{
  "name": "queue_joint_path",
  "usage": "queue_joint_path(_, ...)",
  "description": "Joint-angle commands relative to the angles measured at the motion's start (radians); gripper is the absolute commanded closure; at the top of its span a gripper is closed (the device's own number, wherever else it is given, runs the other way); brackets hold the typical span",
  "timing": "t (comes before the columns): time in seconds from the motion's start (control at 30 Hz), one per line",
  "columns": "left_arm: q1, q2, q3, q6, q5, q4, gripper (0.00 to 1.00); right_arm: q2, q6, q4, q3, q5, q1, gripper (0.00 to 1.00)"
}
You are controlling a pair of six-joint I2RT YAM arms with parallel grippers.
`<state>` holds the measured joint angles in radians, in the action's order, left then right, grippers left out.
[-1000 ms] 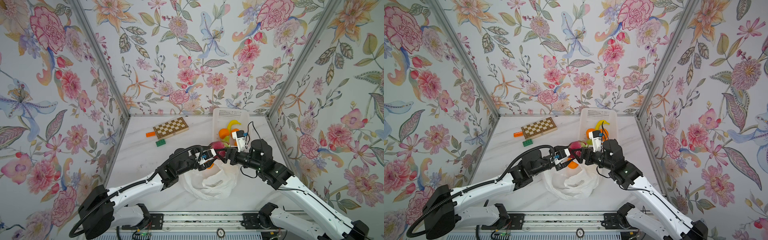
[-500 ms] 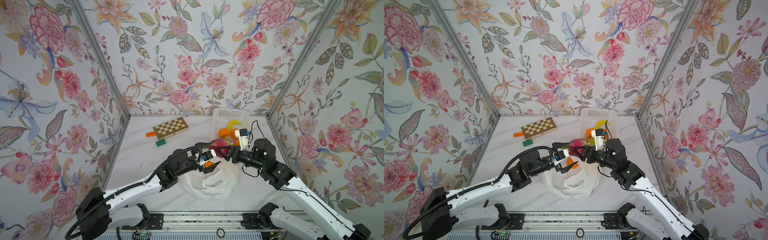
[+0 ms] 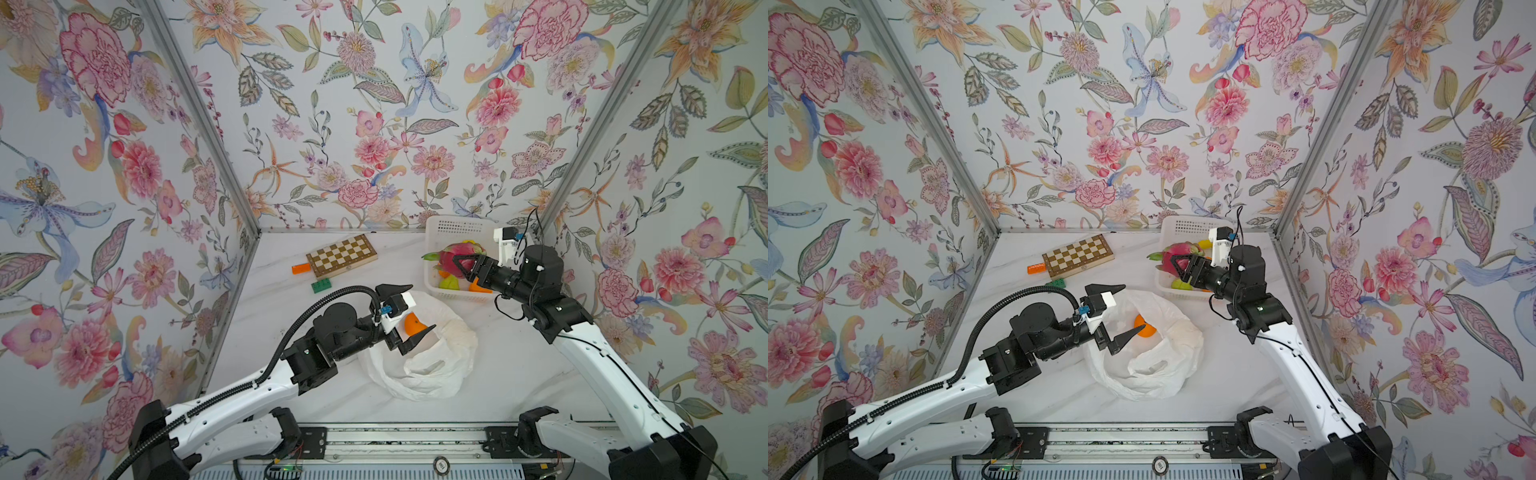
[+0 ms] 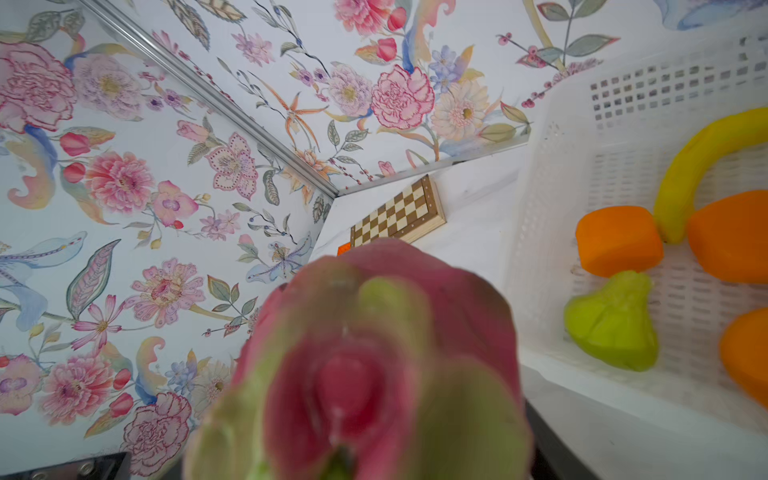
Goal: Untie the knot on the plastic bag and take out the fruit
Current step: 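Carry the dragon fruit with the right gripper to the basket while the left withdraws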
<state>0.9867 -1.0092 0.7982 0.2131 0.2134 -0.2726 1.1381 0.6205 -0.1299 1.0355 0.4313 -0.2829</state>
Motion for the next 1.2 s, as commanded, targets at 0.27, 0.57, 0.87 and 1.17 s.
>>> queue_joint_path(0.27, 0.033, -0.032, 0.119, -0.359, -0.225, 0.2, 0.01, 0.325, 0.038, 0.188, 0.137, 0.098, 0.163, 0.5)
queue_joint_path(0.57, 0.033, -0.105, 0.18, -0.392, -0.236, 0.272, 0.01, 0.609, 0.069, 0.214, 0.309, 0.12, 0.2, 0.52)
queue_joint_path(0.87, 0.033, -0.119, 0.188, -0.383, -0.255, 0.307, 0.01, 0.897, 0.024, 0.053, 0.556, 0.139, 0.217, 0.48)
queue_joint_path(1.17, 0.033, -0.12, 0.174, -0.385, -0.278, 0.311, 0.01, 1.104, -0.002, -0.066, 0.749, 0.147, 0.208, 0.44)
